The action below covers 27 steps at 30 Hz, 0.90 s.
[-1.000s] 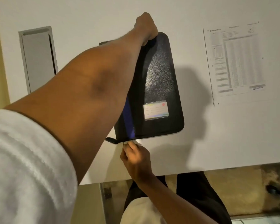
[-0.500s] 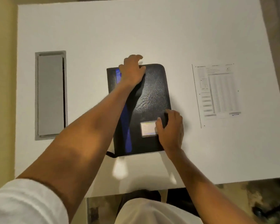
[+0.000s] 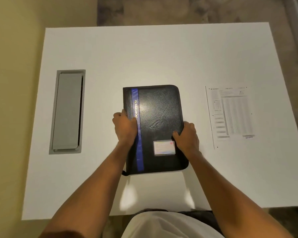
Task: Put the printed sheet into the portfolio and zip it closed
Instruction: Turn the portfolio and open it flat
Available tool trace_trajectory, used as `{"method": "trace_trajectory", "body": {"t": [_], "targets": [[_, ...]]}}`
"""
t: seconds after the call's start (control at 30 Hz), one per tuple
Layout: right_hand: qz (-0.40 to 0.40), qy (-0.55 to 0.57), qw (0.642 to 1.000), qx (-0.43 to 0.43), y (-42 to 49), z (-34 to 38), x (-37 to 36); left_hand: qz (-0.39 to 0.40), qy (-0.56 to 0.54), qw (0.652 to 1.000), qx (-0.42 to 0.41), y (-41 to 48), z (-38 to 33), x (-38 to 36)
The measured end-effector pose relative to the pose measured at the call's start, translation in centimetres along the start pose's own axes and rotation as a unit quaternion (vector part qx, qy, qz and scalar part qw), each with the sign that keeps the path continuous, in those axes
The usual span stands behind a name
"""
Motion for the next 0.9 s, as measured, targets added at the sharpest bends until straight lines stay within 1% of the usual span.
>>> {"method": "trace_trajectory", "body": {"t": [0.17,0.37,0.47,0.53,0.63,0.77,0.83,0.9], "targets": [[0.0,0.015,1.0,-0.01,0.4,0.5,0.4,-0.009,0.009,1.0,0.021,0.3,-0.9,-0.2],[-0.015,0.02,1.0,-0.019,1.8,0.6,1.6,0.014,-0.002,1.0,0.021,0.5,-2.9,-0.4],[-0.025,0.042,0.999,-0.022,2.0,0.7,2.5,0.031,-0.015,0.999,0.029,0.5,-2.9,-0.3],[-0.04,0.071,0.996,-0.026,1.7,1.0,3.3,0.038,-0.027,0.999,0.027,0.9,-2.3,-0.1],[-0.087,0.128,0.988,-0.03,0.4,1.9,4.7,0.05,-0.054,0.997,0.021,1.2,-2.1,0.7],[-0.141,0.215,0.966,-0.027,-1.8,4.4,7.0,0.084,-0.101,0.991,0.003,-0.7,-5.4,3.9],[-0.154,0.251,0.955,-0.01,-3.1,6.4,8.4,0.1,-0.126,0.987,0.002,-1.9,-7.2,5.7],[-0.157,0.289,0.944,0.027,-4.7,8.6,9.4,0.122,-0.147,0.982,-0.013,-2.9,-8.8,7.1]]}}
Point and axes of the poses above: each hand's wrist, its own y-axis towards the middle knuckle, its own x-axis out of the back of the hand, z = x × y, the point moved 5 cm from there along y, towards the middle knuckle, and after that the axes turned 9 degrees about -z, right-handed, at the moved point
